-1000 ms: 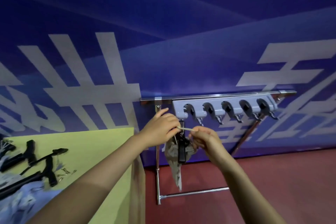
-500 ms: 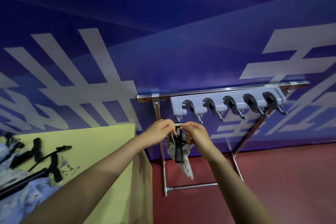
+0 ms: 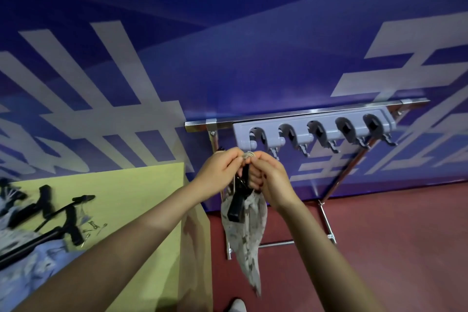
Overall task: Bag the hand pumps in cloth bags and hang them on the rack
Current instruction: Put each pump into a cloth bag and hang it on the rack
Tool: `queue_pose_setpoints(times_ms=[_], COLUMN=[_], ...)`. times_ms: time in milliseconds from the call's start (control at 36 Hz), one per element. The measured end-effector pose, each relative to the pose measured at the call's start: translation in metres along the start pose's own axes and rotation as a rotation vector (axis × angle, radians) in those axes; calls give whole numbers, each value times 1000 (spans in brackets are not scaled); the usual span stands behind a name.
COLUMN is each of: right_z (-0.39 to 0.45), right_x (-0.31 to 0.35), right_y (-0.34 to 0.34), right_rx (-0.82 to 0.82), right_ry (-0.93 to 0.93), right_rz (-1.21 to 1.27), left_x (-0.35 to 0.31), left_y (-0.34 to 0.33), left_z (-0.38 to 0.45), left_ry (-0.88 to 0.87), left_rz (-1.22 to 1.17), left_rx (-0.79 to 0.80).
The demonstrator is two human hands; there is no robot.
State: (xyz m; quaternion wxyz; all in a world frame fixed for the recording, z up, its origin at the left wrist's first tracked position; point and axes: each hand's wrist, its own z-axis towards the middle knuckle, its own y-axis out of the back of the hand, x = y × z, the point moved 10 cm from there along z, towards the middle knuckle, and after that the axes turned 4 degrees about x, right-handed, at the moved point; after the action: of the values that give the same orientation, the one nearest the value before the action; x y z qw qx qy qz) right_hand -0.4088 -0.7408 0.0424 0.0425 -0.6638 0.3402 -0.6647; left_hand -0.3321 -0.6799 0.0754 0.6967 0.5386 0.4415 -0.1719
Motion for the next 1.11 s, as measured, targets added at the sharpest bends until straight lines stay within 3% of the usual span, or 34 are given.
queue_pose_setpoints(times_ms=[250, 583, 917, 1028, 1111], right_z=[8, 26, 28, 26, 19], right_x=[-27, -43, -50, -55, -56], right_y=[35, 64, 69, 65, 58], right_rx=[-244, -395, -389, -374, -380], right_ry=[-82, -128, -177, -172, -155], right_rz=[-221, -171, -336, -372, -406], left_x=[47, 63, 93, 82, 74], left_y=[-18, -27, -39, -40, -24], left_z=[3, 28, 27, 27, 22], left_ry=[237, 261, 319, 289, 220], left_rz=[-39, 144, -99, -16, 45], left_rx=[97, 185, 123, 128, 40])
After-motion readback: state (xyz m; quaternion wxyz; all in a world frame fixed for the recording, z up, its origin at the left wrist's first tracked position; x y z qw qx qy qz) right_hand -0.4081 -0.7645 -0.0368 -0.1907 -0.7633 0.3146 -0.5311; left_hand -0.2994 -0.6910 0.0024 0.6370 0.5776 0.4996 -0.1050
